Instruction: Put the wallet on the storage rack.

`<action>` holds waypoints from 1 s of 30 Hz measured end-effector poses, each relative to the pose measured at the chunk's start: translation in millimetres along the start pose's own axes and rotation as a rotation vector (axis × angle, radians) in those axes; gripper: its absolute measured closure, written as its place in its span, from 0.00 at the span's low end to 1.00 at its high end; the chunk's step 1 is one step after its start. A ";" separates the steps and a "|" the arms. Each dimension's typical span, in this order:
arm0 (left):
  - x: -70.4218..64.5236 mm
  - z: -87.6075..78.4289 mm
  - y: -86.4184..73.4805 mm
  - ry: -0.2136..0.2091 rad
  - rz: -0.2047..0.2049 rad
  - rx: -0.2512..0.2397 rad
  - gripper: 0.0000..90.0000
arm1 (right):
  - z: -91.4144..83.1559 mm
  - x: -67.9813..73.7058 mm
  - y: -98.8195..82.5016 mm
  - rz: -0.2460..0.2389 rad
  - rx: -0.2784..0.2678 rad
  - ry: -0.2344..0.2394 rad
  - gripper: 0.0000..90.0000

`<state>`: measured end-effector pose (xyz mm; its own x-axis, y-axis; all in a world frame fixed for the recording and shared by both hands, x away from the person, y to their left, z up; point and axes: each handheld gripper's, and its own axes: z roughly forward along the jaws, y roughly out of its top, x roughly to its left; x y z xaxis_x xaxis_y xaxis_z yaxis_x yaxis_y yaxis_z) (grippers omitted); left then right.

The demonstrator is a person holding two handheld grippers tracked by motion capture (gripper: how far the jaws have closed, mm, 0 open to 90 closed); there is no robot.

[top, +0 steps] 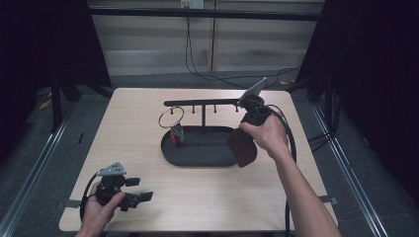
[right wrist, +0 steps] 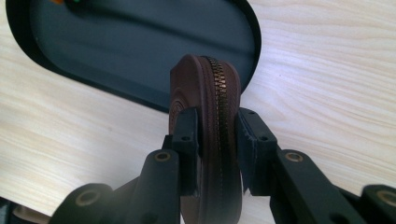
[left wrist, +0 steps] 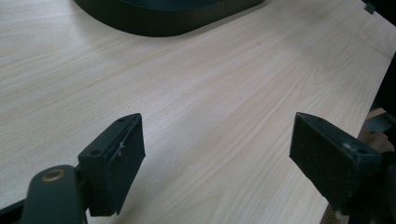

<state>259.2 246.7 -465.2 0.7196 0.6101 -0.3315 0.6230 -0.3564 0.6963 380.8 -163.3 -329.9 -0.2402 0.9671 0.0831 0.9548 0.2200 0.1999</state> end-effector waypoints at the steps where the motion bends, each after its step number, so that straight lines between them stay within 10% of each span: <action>1: 0.3 0.0 0.0 -0.001 0.001 0.001 0.20 | 2.0 -0.2 1.7 0.001 0.002 -0.009 0.78; 30: 0.3 -1.0 0.7 0.002 0.008 0.000 0.20 | 41.4 -24.6 20.4 0.142 -0.119 0.224 0.78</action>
<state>259.5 247.3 -464.1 0.7242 0.6086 -0.3244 0.6169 -0.3613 0.6993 413.4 -177.3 -368.3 -0.1515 0.9319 0.3296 0.9574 0.0554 0.2833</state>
